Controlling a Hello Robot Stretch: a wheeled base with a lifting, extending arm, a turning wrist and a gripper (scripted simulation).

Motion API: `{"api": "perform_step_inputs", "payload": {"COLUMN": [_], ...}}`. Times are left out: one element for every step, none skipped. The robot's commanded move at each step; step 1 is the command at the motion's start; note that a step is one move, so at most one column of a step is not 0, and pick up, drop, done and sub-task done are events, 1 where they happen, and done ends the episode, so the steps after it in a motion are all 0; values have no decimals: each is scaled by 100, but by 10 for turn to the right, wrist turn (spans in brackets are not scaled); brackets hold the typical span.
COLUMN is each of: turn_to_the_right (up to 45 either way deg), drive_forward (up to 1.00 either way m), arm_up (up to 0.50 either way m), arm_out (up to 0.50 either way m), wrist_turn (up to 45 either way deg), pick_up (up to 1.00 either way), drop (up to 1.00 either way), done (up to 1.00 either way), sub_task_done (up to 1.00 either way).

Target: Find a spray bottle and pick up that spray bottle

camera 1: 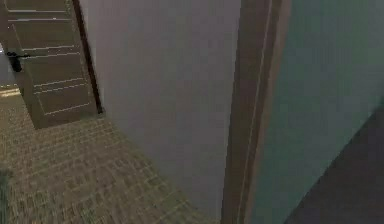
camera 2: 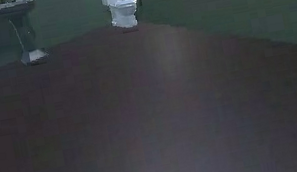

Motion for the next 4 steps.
{"api": "perform_step_inputs", "payload": {"turn_to_the_right": [-360,0,-30,0], "drive_forward": [0,25,0,90], "arm_up": [0,0,0,0], "arm_out": [0,0,0,0], "wrist_turn": [0,0,0,0], "pick_up": [0,0,0,0], "drop": [0,0,0,0], "done": [0,0,0,0], "sub_task_done": [0,0,0,0]}}
